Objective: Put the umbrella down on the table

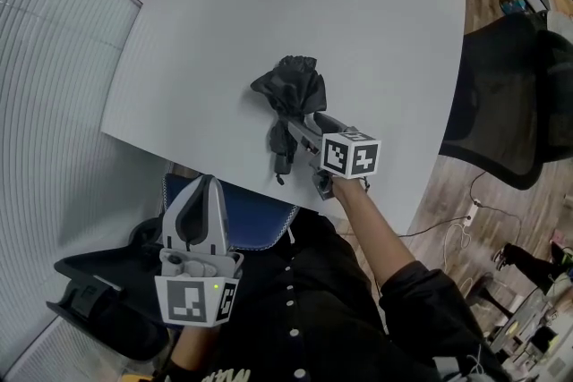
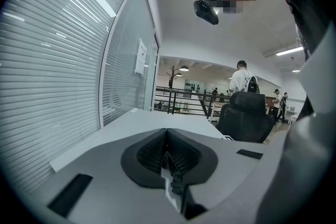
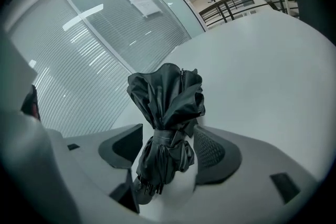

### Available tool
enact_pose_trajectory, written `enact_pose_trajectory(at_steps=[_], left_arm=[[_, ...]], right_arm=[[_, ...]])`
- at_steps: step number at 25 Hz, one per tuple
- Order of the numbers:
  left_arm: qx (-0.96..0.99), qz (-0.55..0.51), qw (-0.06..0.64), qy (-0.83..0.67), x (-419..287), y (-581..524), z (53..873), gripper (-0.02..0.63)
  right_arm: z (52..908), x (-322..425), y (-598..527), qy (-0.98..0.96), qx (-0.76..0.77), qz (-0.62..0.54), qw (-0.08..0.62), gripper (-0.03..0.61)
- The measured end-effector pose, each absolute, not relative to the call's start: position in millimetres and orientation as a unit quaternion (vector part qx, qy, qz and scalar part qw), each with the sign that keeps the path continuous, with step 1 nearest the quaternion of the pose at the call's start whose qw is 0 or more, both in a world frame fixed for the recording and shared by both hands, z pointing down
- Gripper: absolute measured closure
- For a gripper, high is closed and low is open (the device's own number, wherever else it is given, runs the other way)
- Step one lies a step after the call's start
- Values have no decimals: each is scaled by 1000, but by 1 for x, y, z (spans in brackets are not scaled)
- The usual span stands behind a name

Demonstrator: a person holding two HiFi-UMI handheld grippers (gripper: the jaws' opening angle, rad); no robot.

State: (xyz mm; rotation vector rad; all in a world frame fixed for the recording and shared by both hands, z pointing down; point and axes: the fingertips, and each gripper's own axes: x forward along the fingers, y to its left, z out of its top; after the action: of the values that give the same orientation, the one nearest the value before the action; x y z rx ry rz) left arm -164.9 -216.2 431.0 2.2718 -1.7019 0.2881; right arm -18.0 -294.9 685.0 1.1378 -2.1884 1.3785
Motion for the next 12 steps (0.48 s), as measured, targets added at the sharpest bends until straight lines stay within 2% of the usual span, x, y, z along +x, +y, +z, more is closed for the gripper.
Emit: enact_pose_trajectory(at_steps=[2,6,9,12], left_arm=[[790,97,139,-590,-163,-216,426,598],[791,92,129,-591,-161,-215,415,598],[791,85,117,-595,-160,-215,406,598],[790,78,108,-599,-160,-215,397,598]], right_arm=[[677,-10,-293,-772,403,465,161,291],[644,6,-293,-791,422,424,129,510],[610,11,-293,-819,416,385,91,531],[580,13,-288,-851,406,318,103,536]])
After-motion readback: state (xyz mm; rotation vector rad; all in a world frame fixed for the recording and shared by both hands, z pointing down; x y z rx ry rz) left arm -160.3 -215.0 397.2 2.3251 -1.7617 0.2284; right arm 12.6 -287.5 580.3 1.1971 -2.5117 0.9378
